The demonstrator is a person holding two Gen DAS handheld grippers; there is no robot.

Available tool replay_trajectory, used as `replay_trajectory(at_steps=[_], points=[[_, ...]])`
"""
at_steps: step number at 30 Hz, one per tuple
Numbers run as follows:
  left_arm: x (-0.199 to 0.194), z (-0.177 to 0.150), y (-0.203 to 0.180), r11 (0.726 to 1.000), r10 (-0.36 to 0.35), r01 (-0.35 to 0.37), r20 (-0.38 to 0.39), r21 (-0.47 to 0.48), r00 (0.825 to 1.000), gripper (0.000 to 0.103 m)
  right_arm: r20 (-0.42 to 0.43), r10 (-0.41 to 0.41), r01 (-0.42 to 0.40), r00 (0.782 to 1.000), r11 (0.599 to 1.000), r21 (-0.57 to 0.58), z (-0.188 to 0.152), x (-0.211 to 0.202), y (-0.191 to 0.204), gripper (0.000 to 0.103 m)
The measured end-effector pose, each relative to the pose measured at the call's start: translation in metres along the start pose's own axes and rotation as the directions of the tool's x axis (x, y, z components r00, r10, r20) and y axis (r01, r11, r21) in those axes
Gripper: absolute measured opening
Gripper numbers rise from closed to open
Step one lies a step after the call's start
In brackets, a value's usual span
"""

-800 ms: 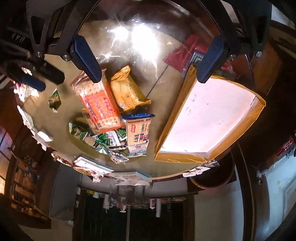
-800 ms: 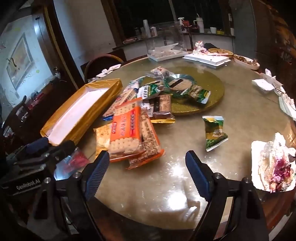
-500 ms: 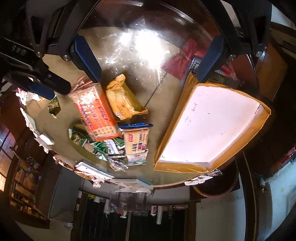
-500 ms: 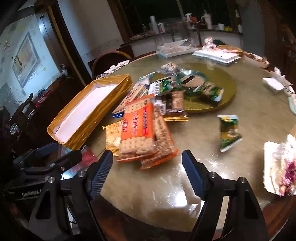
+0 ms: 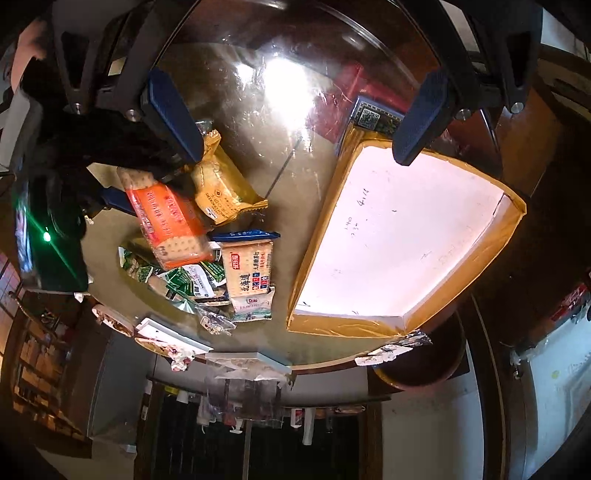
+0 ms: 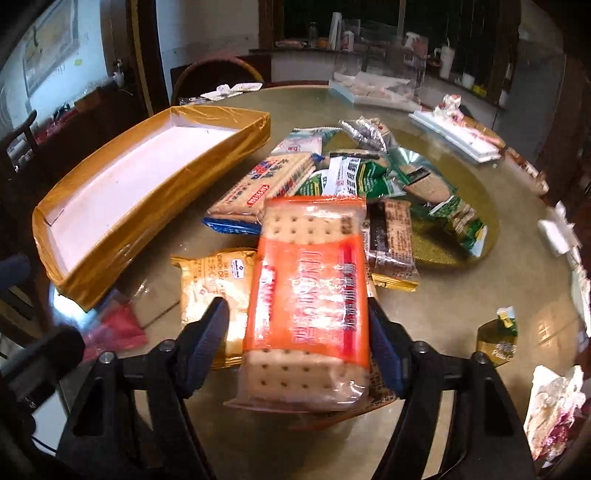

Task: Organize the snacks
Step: 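Grasp the orange soda-cracker pack with the right tool while the left tool grasps the yellow cracker pack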

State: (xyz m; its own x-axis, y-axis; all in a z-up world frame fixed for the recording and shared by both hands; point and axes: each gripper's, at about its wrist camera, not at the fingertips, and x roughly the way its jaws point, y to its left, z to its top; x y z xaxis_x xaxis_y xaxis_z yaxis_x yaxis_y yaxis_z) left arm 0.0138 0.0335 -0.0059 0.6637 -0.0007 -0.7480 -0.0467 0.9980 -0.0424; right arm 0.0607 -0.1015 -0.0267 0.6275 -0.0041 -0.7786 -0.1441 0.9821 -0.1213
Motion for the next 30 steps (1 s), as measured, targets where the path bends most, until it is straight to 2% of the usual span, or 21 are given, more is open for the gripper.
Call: replay_trajectory(at_steps=[4, 7, 11, 15, 18, 19, 20, 21, 22, 25, 27, 30], points=[[0.0, 0.002, -0.005, 1.0, 0.004, -0.004, 0.0, 0.01, 1.0, 0.102, 0.045, 0.023, -0.024, 0.999, 0.999, 0.041, -0.004, -0.006, -0.011, 0.057], [0.002, 0.004, -0.011, 1.0, -0.008, 0.008, -0.013, 0.021, 1.0, 0.102, 0.062, 0.074, -0.08, 0.995, 0.991, 0.111, -0.011, -0.012, -0.03, 0.057], [0.007, 0.006, -0.021, 0.995, -0.097, 0.098, -0.049, 0.02, 0.994, 0.102, 0.079, 0.139, -0.153, 0.987, 0.966, 0.207, -0.025, -0.025, -0.054, 0.057], [0.023, 0.016, -0.036, 0.981, -0.191, 0.193, -0.076, 0.016, 0.979, 0.102, 0.128, 0.147, -0.178, 0.981, 0.943, 0.283, -0.036, -0.039, -0.074, 0.057], [0.051, 0.024, -0.052, 0.983, -0.178, 0.182, -0.109, 0.024, 0.978, 0.094, 0.147, 0.139, -0.18, 0.979, 0.93, 0.32, -0.041, -0.041, -0.084, 0.057], [0.057, 0.025, -0.054, 0.982, -0.182, 0.185, -0.125, 0.019, 0.975, 0.087, 0.152, 0.138, -0.181, 0.979, 0.927, 0.327, -0.043, -0.041, -0.086, 0.057], [0.068, 0.026, -0.057, 0.987, -0.15, 0.156, -0.141, 0.027, 0.979, 0.082, 0.153, 0.138, -0.182, 0.979, 0.926, 0.331, -0.044, -0.041, -0.087, 0.057], [0.075, 0.026, -0.058, 0.989, -0.143, 0.148, -0.169, 0.015, 0.975, 0.072, 0.154, 0.141, -0.185, 0.978, 0.925, 0.331, -0.045, -0.04, -0.089, 0.057], [0.081, 0.026, -0.057, 0.99, -0.142, 0.144, -0.188, 0.0, 0.972, 0.069, 0.155, 0.146, -0.19, 0.977, 0.924, 0.331, -0.046, -0.04, -0.089, 0.057], [0.092, 0.022, -0.056, 0.989, -0.149, 0.145, -0.229, -0.035, 0.962, 0.072, 0.161, 0.145, -0.19, 0.976, 0.929, 0.318, -0.046, -0.042, -0.088, 0.057], [0.091, 0.02, -0.056, 0.993, -0.116, 0.114, -0.202, -0.023, 0.973, 0.072, 0.155, 0.139, -0.182, 0.978, 0.933, 0.309, -0.047, -0.041, -0.084, 0.057], [0.082, 0.013, -0.057, 0.994, -0.11, 0.113, -0.171, 0.008, 0.979, 0.058, 0.151, 0.152, -0.191, 0.977, 0.935, 0.299, -0.049, -0.038, -0.081, 0.057]])
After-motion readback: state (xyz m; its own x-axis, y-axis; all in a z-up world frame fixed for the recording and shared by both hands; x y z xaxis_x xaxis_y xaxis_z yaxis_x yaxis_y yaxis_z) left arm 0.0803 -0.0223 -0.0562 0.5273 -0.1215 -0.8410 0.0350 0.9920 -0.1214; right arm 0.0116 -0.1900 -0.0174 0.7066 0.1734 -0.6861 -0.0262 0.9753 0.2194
